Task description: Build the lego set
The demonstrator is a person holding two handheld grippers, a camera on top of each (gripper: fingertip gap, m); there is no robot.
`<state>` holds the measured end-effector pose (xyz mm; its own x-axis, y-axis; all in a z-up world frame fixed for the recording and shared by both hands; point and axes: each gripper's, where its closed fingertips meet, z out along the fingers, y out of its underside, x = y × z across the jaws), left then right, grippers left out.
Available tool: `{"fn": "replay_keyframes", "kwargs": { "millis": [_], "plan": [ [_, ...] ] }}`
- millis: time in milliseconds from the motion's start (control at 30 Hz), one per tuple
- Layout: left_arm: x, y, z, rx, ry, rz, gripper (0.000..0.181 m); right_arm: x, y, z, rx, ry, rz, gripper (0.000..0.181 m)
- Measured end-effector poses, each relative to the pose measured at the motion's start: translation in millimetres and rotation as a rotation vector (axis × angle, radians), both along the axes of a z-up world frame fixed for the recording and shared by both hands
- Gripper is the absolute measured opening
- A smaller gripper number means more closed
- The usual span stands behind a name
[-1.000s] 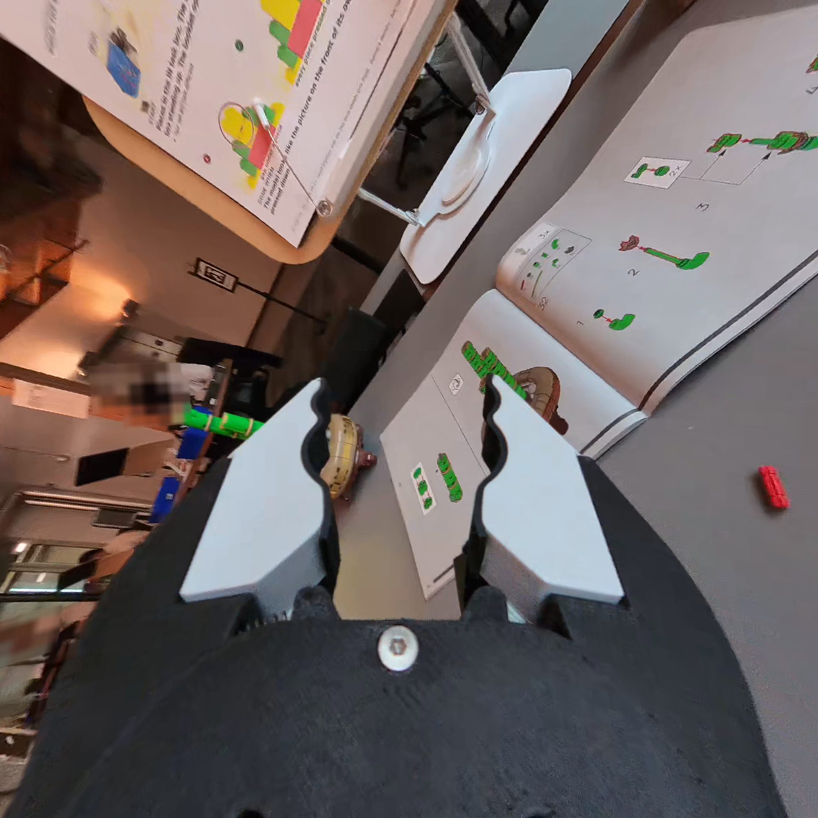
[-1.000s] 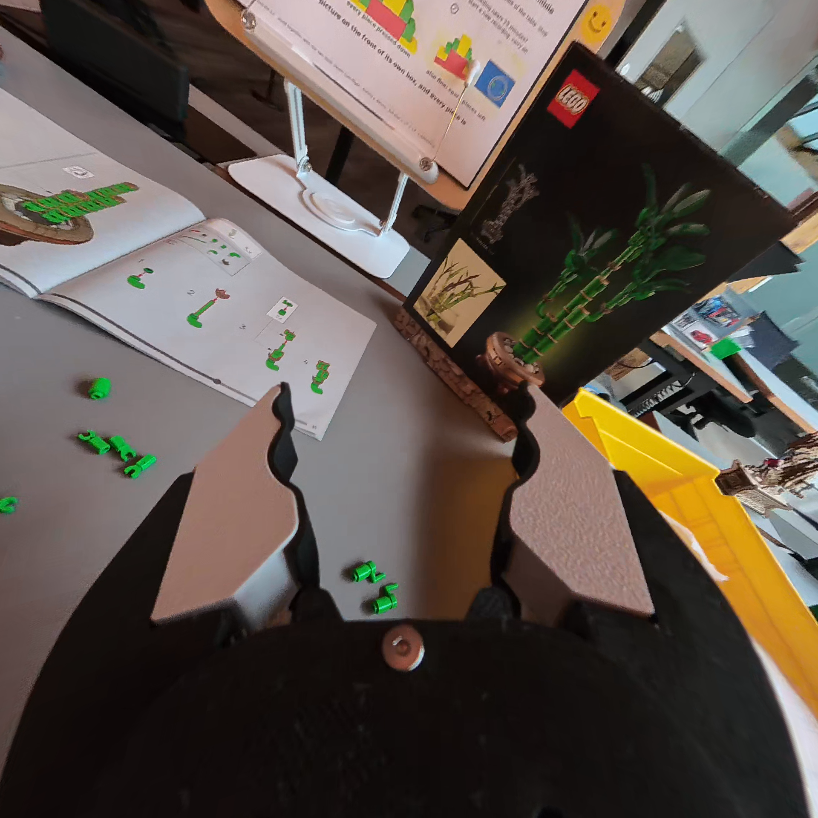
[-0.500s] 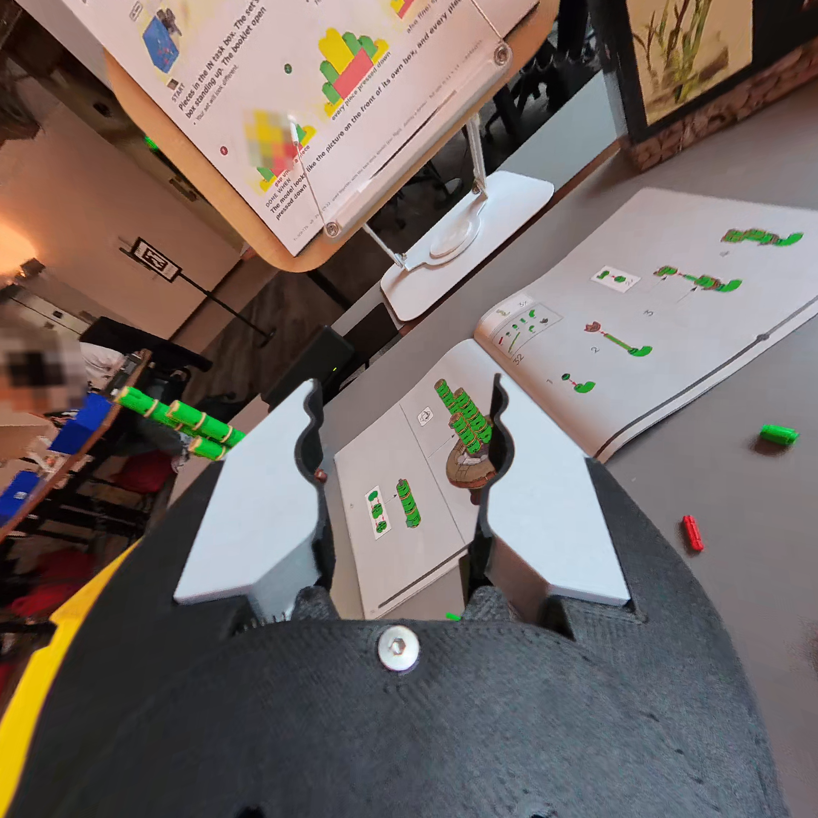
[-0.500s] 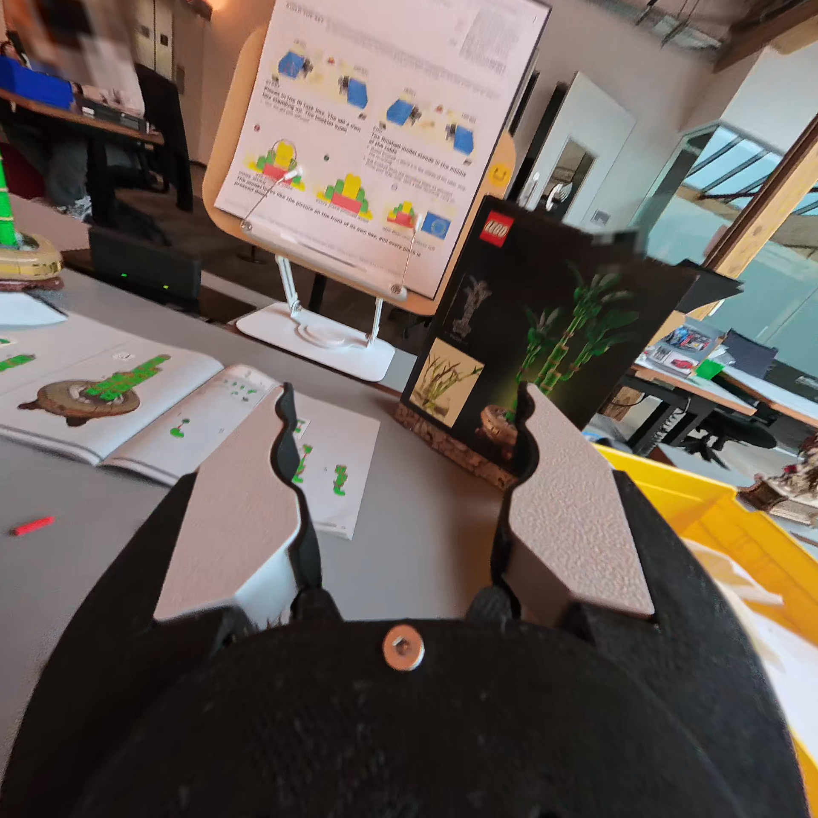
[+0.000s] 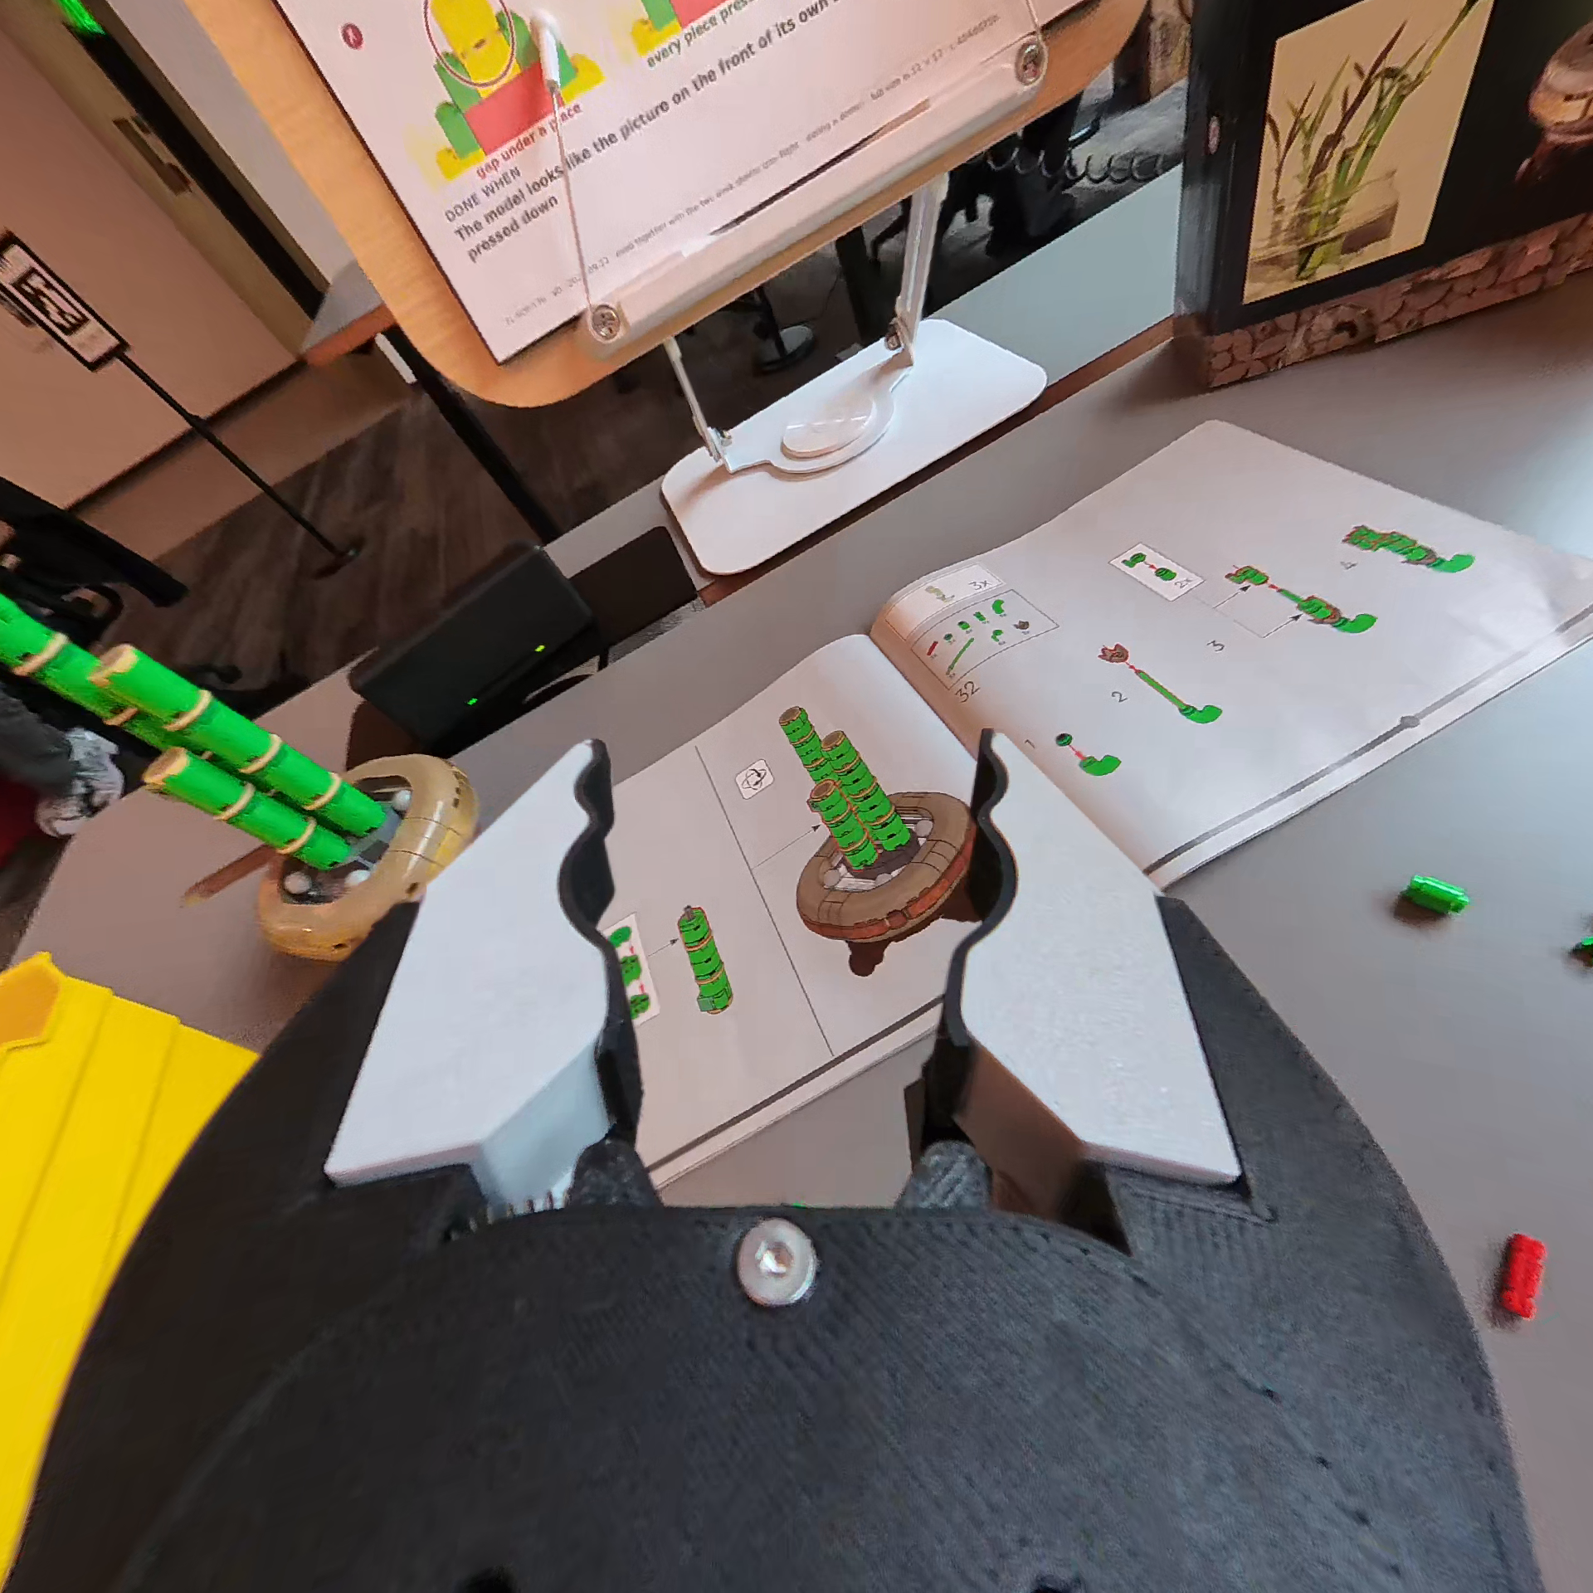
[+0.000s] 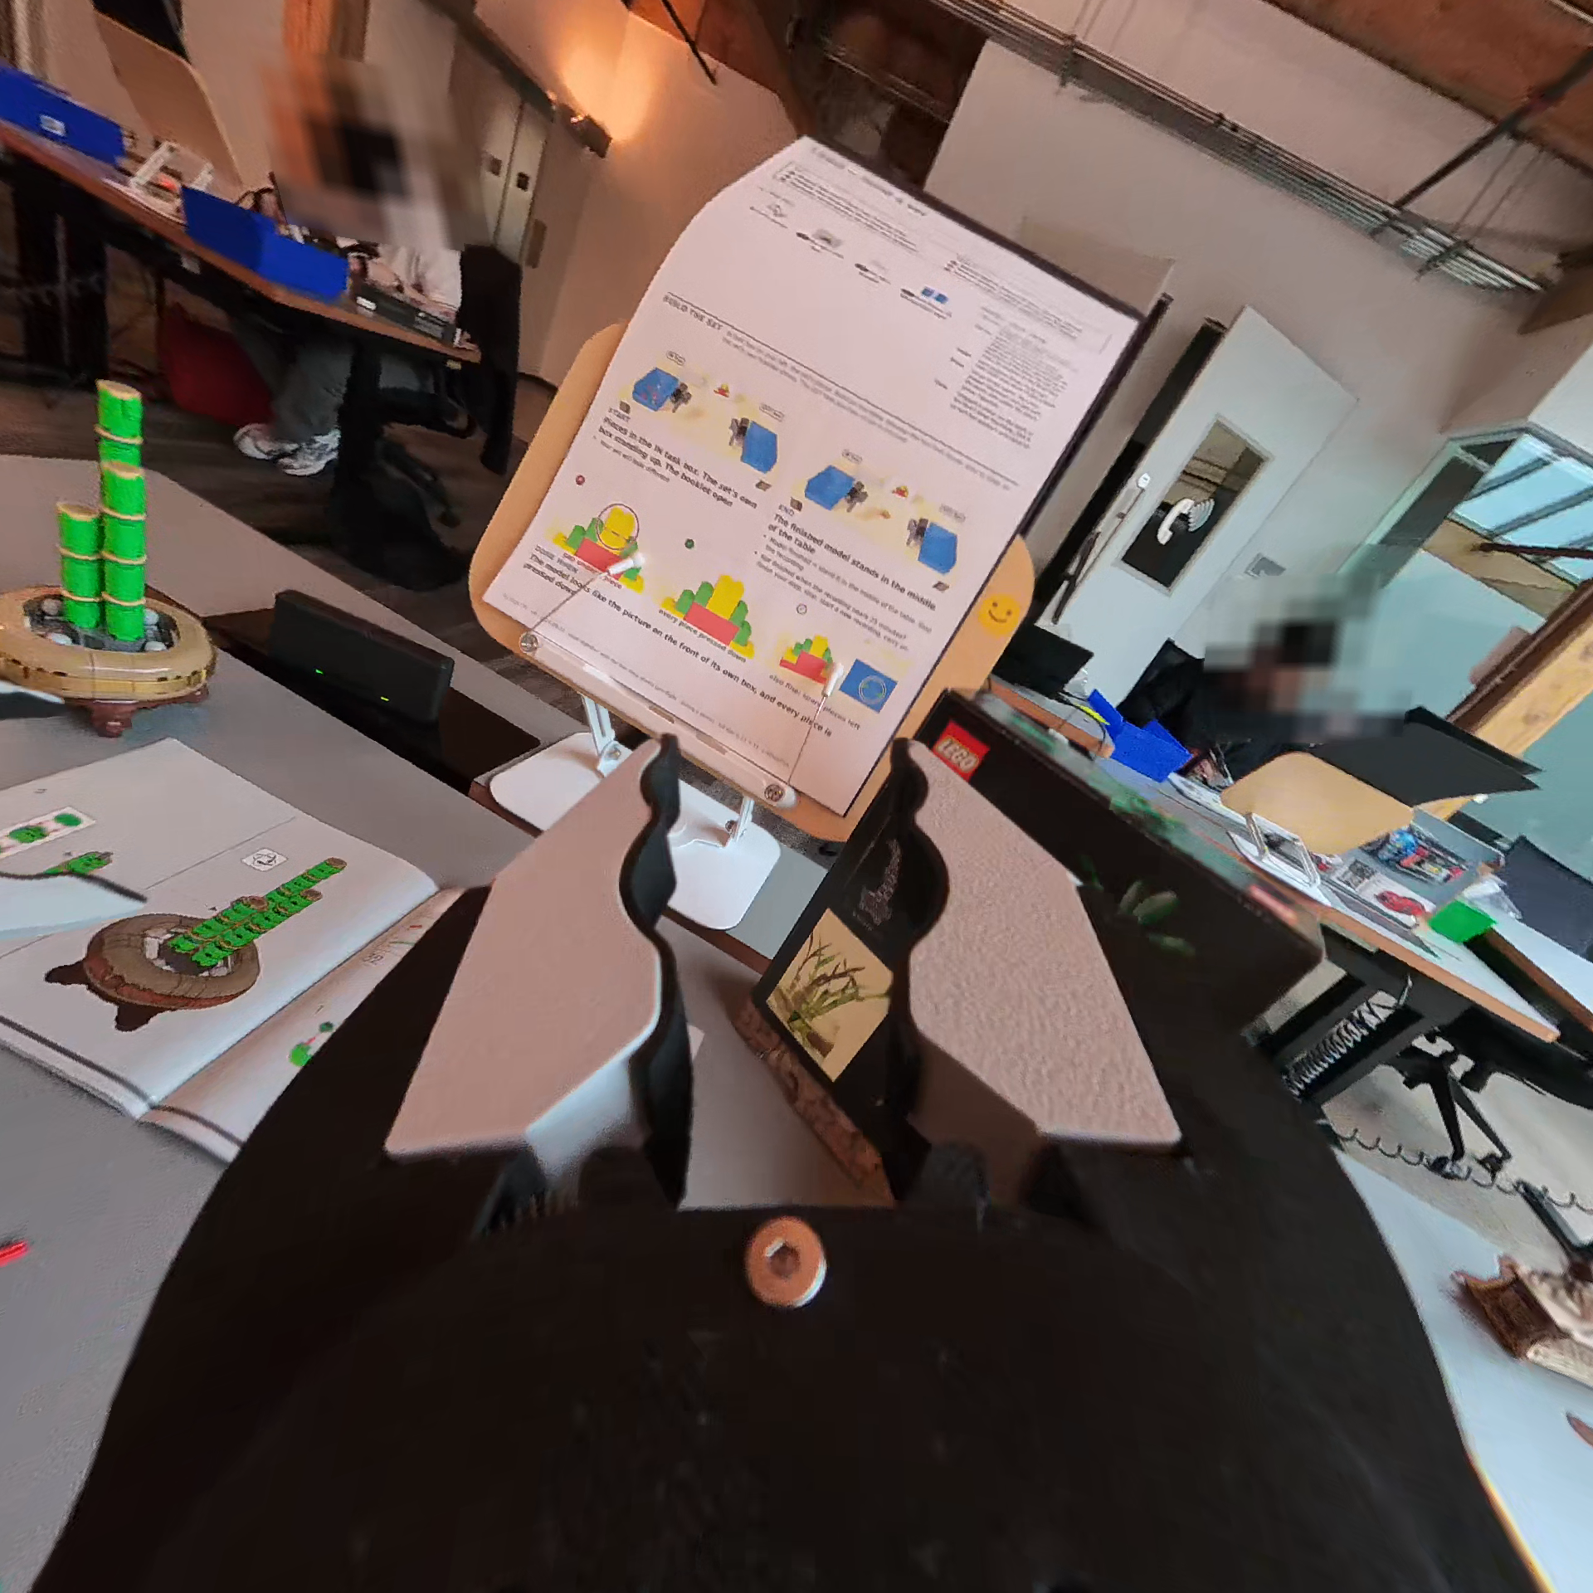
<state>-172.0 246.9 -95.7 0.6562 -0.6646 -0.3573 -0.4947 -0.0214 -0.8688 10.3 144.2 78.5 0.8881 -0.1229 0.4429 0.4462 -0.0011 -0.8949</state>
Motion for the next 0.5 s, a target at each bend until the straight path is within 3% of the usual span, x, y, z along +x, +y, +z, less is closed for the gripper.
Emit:
{"fn": "replay_keyframes", "kwargs": {
  "millis": [67,167,333,500],
  "plan": [
    [0.7,0.2,-2.6,-0.026,-0.011,-0.009,0.082,-2.2,3.1,0.4,-0.053,-0.023,0.064,0.027],
    [2.4,0.6,-5.2,-0.037,-0.016,-0.02,0.08,6.4,11.0,-28.9,-0.24,-0.035,0.107,0.0],
    [5.5,0.5,-8.9,-0.049,-0.024,-0.022,0.082,43.7,18.9,-100.1,-0.496,0.041,0.053,0.0],
    [8.9,-4.6,-8.3,-0.077,-0.052,-0.043,0.08,64.7,21.3,-155.5,-0.574,0.125,-0.008,0.0]
  ]
}}
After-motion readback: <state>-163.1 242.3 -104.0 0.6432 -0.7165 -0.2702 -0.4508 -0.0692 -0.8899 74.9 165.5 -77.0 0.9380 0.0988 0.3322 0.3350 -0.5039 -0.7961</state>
